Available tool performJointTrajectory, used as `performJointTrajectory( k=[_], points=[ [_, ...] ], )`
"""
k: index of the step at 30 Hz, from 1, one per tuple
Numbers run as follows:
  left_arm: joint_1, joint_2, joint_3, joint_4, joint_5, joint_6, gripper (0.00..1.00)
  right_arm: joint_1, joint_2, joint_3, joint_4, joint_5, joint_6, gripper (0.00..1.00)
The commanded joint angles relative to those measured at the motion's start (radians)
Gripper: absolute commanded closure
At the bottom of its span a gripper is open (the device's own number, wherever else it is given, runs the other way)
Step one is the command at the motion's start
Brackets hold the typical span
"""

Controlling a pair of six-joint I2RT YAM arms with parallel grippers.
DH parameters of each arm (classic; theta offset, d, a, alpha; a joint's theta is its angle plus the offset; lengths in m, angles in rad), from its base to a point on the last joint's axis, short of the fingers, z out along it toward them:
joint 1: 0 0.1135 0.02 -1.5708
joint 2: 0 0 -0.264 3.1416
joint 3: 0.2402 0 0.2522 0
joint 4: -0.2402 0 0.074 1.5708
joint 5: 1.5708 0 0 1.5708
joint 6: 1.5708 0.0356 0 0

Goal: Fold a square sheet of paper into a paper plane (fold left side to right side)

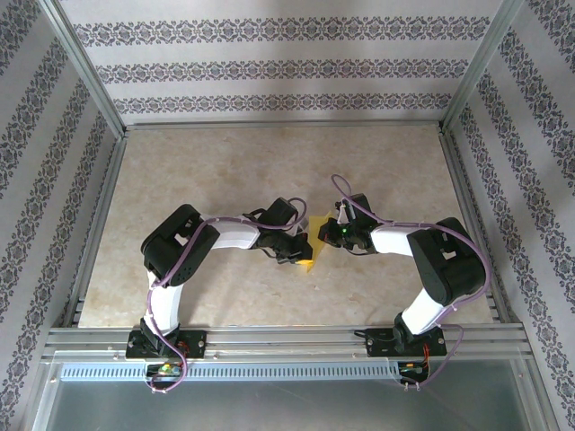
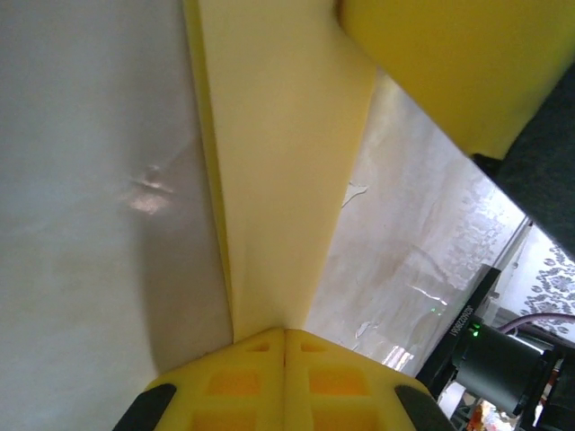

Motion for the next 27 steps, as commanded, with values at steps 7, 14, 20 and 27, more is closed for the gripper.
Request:
performJointTrajectory(
  k=[7, 14, 20, 27],
  points=[
    [-0.054, 0.044, 0.064, -0.266, -0.158, 0.111, 0.98, -0.017, -0.097, 0.011, -0.126, 0.009, -0.017, 1.00],
    [-0.075, 0.062, 0.117, -0.393, -0.247, 0.171, 0.99, -0.070, -0.245, -0.062, -0.082, -0.044, -0.003, 1.00],
    [-0.075, 0.064, 0.122, -0.407, -0.262, 0.177, 1.00, -0.056, -0.209, -0.120, 0.059, -0.122, 0.032, 1.00],
    [-0.078, 0.064, 0.131, -0.440, -0.289, 0.192, 1.00, -0.031, -0.105, -0.091, 0.142, -0.129, 0.034, 1.00]
  ],
)
